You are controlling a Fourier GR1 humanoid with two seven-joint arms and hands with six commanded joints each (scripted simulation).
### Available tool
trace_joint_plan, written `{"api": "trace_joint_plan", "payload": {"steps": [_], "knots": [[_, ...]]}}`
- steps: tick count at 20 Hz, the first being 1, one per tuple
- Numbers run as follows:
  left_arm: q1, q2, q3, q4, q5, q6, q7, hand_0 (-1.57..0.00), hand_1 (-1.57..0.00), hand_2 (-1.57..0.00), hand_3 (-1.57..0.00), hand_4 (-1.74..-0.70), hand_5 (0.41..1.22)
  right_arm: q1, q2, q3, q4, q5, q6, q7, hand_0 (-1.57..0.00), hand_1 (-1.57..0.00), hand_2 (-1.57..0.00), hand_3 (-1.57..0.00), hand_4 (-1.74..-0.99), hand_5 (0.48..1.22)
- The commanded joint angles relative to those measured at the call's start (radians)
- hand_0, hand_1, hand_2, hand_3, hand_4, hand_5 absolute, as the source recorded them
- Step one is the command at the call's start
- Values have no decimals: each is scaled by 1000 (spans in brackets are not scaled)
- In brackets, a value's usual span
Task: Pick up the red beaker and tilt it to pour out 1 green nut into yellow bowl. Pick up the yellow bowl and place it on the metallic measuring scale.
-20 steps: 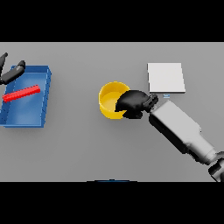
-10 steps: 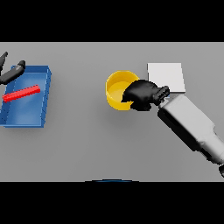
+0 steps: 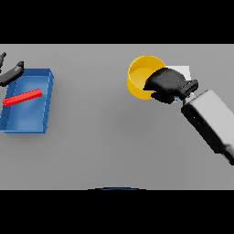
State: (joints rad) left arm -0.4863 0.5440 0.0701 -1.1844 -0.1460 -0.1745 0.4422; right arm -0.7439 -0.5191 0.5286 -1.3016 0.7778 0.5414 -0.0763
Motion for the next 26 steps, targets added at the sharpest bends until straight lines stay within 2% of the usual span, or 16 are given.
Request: {"api": "trace_joint_plan", "payload": {"steps": [1, 2, 3, 8, 12, 14, 17, 18, 19, 22, 23, 26], "knots": [[1, -2, -4, -6, 0, -2, 8, 1, 1, 1, 1, -834, 733, -6, -7, -11, 24, 4, -22, -2, -1558, -1570, -1528, -1159, -1741, 1221], [11, -1, -2, -17, 7, -8, 9, 1, 1, 1, 1, -837, 737, -16, -5, -18, 49, 8, -39, 7, -1560, -1570, -1533, -1156, -1741, 1221], [8, -5, -4, -13, 2, -1, 15, 1, 1, 1, 1, -840, 737, -21, -25, -29, 69, 6, -55, -22, -1562, -1570, -1538, -1151, -1741, 1221], [20, -4, -3, -45, 7, 2, 53, 1, 1, 1, 1, -852, 760, -63, -29, -62, 238, 22, -134, -15, -1568, -1571, -1553, -1154, -1741, 1221], [33, -8, -4, -61, 10, 7, 72, 1, 1, 1, 1, -862, 773, -80, -23, -79, 362, 25, -192, -39, -1570, -1571, -1517, -1170, -1741, 1221], [20, -10, -7, -49, 1, 13, 85, 1, 1, 1, 1, -863, 784, -88, -15, -85, 439, 31, -233, -68, -1570, -1571, -1475, -1206, -1741, 1221], [18, -12, -16, -48, -7, 11, 81, 1, 1, 1, 1, -858, 802, -93, -6, -90, 492, 26, -252, -87, -1571, -1571, -1413, -1317, -1741, 1221], [16, -10, -18, -46, -10, 10, 83, 1, 1, 1, 1, -858, 804, -88, 8, -88, 514, 29, -263, -77, -1571, -1571, -1398, -1342, -1741, 1221], [29, -7, -13, -50, -7, 12, 69, 1, 1, 1, 1, -859, 807, -91, 13, -90, 537, 28, -267, -83, -1571, -1571, -1390, -1361, -1741, 1221], [17, -11, -16, -53, -6, 10, 95, 1, 1, 1, 1, -851, 802, -104, 16, -91, 575, 32, -277, -92, -1571, -1571, -1380, -1392, -1741, 1221], [22, -6, -12, -52, -2, 5, 84, 1, 1, 1, 1, -849, 799, -96, 29, -88, 584, 33, -283, -79, -1571, -1571, -1382, -1402, -1741, 1221], [21, -2, -10, -48, -2, 2, 80, 1, 1, 1, 1, -844, 783, -110, 29, -86, 611, 31, -281, -108, -1571, -1571, -1374, -1448, -1741, 1221]]}}
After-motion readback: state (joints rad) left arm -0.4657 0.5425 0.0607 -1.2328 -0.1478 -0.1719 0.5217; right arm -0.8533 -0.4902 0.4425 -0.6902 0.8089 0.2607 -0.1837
